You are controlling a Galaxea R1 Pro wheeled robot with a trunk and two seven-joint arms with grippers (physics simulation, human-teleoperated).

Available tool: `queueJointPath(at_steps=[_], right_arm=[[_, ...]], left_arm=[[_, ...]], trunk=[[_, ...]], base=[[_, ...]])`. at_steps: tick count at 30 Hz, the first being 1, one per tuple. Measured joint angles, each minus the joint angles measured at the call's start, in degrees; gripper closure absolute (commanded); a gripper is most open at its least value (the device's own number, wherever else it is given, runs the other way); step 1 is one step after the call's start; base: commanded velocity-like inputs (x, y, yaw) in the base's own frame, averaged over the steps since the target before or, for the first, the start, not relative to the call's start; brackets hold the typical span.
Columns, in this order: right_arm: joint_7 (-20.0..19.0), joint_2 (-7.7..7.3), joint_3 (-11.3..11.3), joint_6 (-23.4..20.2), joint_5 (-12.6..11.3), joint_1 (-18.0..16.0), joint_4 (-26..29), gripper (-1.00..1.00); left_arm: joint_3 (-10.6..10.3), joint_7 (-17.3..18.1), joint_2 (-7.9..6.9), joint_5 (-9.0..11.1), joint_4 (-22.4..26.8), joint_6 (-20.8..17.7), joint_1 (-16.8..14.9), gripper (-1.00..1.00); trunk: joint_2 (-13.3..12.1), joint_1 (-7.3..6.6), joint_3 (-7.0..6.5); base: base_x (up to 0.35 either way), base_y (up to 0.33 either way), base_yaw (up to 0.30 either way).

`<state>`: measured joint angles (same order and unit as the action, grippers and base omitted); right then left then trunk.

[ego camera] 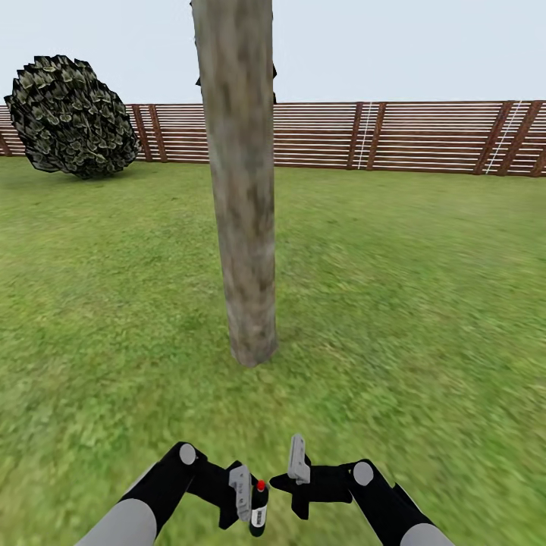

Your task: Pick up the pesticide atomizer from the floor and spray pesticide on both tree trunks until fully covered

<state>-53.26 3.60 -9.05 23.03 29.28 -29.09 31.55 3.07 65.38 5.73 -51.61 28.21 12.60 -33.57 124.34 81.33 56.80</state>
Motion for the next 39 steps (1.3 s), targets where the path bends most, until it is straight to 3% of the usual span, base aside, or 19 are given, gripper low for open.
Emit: queueJointPath(at_steps=[39], right_arm=[[0.00, 0.00, 0.00, 0.00, -0.01, 0.00, 0.09, 1.00]], left_arm=[[0.13, -0.10, 1.02, 0.35, 0.09, 0.23, 0.00, 1.00]], trunk=[[0.00, 0.00, 0.00]], base=[[0.000, 0.000, 0.000]])
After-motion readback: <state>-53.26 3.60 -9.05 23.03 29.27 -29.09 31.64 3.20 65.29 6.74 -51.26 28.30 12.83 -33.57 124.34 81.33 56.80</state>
